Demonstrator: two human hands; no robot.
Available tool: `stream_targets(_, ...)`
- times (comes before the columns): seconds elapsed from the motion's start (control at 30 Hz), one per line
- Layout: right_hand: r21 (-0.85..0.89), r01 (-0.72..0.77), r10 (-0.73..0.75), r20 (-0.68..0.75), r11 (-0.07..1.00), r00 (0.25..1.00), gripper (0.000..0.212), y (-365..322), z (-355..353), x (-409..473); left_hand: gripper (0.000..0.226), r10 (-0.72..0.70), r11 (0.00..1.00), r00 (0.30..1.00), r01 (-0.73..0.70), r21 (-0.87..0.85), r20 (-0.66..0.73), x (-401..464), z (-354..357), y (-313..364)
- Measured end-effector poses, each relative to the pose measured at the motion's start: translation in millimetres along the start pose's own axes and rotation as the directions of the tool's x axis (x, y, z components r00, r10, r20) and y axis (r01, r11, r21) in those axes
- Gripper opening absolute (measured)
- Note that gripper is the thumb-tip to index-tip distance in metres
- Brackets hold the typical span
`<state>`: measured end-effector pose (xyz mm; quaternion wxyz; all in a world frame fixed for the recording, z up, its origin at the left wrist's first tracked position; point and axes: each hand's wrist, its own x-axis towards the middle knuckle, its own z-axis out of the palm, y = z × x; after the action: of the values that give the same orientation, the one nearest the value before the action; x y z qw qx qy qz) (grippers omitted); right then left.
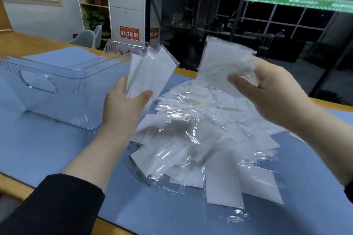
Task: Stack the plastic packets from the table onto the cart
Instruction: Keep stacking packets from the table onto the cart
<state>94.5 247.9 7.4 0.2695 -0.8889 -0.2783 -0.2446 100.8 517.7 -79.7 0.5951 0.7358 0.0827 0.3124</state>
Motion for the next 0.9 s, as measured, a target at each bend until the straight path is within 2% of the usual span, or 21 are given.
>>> stream_targets(0.03,0.094,-0.072,0.077,-0.056,0.993,0.995,0.006,6,-17,-11,0.019,0.035,0.998,0.999,-0.038,0.057,0.040,-4,2,5)
stream_targets(0.1,0.189,-0.227,0.240,-0.046,0.955,0.970,0.011,19,-51,-38,0.023,0.092,0.981,0.986,-0.113,0.157,0.137,-15,9,20)
stream_targets(0.2,0.087,-0.389,0.387,0.038,0.917,0.921,0.007,44,-93,-89,0.024,0.119,0.968,0.929,-0.187,0.168,0.350,-39,37,58)
stream_targets(0.3,0.043,-0.453,0.453,0.010,0.891,0.892,0.002,61,-128,-135,0.027,0.163,0.956,0.822,-0.269,0.120,0.546,-74,86,97)
stream_targets(0.43,-0.199,-0.454,0.484,0.144,0.868,0.863,0.012,79,-168,-177,0.022,0.183,0.932,0.701,-0.347,0.106,0.689,-133,166,132)
stream_targets(0.53,-0.409,-0.384,0.513,0.276,0.828,0.813,0.013,96,-192,-196,0.018,0.172,0.911,0.613,-0.397,0.112,0.771,-172,218,143)
stream_targets(0.63,-0.545,-0.323,0.553,0.332,0.774,0.764,0.010,109,-197,-210,0.021,0.091,0.846,0.454,-0.505,0.172,0.886,-195,247,131)
stream_targets(0.7,-0.556,-0.321,0.551,0.314,0.767,0.773,0.009,121,-190,-219,0.023,0.057,0.838,0.353,-0.525,0.147,0.934,-201,251,120)
stream_targets(0.73,-0.538,-0.338,0.544,0.284,0.772,0.790,0.010,130,-185,-222,0.032,0.064,0.838,0.335,-0.529,0.132,0.940,-201,251,116)
stream_targets(0.83,-0.474,-0.315,0.415,0.120,0.822,0.902,0.028,153,-162,-230,0.048,0.096,0.890,0.331,-0.450,0.067,0.939,-200,249,109)
stream_targets(0.9,-0.449,-0.315,0.364,0.026,0.836,0.931,0.038,164,-149,-235,0.052,0.091,0.915,0.308,-0.402,0.043,0.947,-203,248,105)
